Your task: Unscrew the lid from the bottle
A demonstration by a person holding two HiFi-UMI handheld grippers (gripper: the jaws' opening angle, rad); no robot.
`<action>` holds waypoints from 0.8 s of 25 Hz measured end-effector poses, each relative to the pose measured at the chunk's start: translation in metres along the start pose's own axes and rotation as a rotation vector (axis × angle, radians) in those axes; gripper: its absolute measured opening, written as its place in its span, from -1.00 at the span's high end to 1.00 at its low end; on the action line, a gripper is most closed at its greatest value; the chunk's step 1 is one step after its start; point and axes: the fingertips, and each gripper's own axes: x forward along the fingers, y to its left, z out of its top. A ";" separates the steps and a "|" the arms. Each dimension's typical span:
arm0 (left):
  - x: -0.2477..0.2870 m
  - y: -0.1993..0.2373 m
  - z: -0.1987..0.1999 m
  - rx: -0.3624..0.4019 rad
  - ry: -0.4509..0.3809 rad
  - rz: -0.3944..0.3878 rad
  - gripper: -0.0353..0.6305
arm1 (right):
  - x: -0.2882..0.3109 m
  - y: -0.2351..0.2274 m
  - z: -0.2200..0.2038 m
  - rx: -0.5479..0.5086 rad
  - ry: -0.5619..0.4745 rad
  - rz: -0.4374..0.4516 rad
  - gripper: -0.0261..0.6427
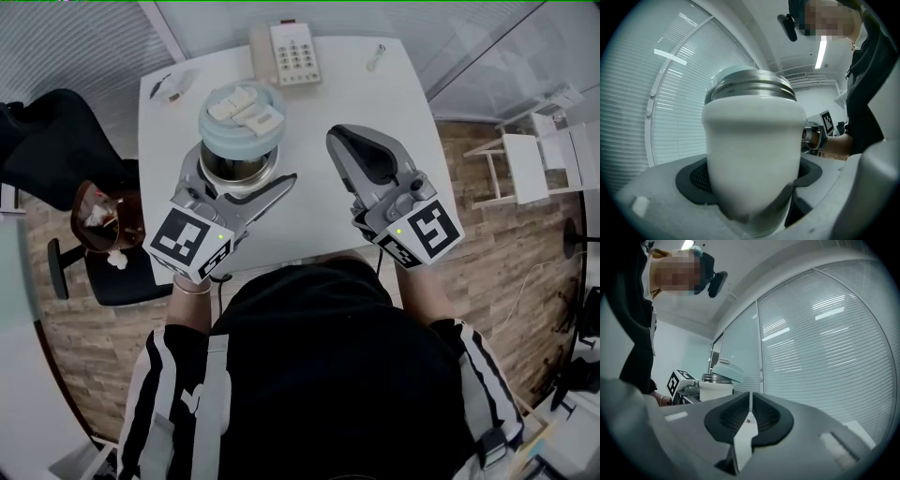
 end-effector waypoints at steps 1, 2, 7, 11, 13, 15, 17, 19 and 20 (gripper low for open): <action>0.000 0.000 0.000 0.000 0.001 0.000 -0.45 | 0.000 0.000 -0.001 0.000 0.003 -0.002 0.88; 0.000 0.000 0.001 0.000 0.003 -0.001 -0.45 | 0.000 0.000 -0.002 0.000 0.005 -0.004 0.88; 0.000 -0.002 0.004 -0.002 0.004 0.004 -0.45 | -0.001 0.001 -0.003 -0.008 0.010 -0.012 0.91; -0.001 -0.001 0.001 -0.001 -0.007 0.003 -0.45 | -0.001 0.000 -0.005 -0.003 0.012 -0.022 0.93; -0.001 -0.001 0.001 -0.002 -0.008 0.003 -0.45 | -0.001 -0.001 -0.006 0.000 0.014 -0.025 0.93; -0.001 -0.001 0.002 -0.004 -0.009 0.002 -0.45 | -0.001 -0.001 -0.006 0.002 0.013 -0.027 0.93; -0.001 -0.001 0.003 -0.008 -0.010 0.003 -0.45 | -0.002 -0.001 -0.006 0.004 0.013 -0.031 0.93; -0.001 -0.001 0.001 -0.009 -0.011 0.004 -0.45 | -0.002 -0.001 -0.007 0.005 0.016 -0.037 0.93; -0.001 0.000 0.000 -0.009 -0.012 0.005 -0.45 | -0.002 -0.002 -0.008 0.005 0.018 -0.039 0.93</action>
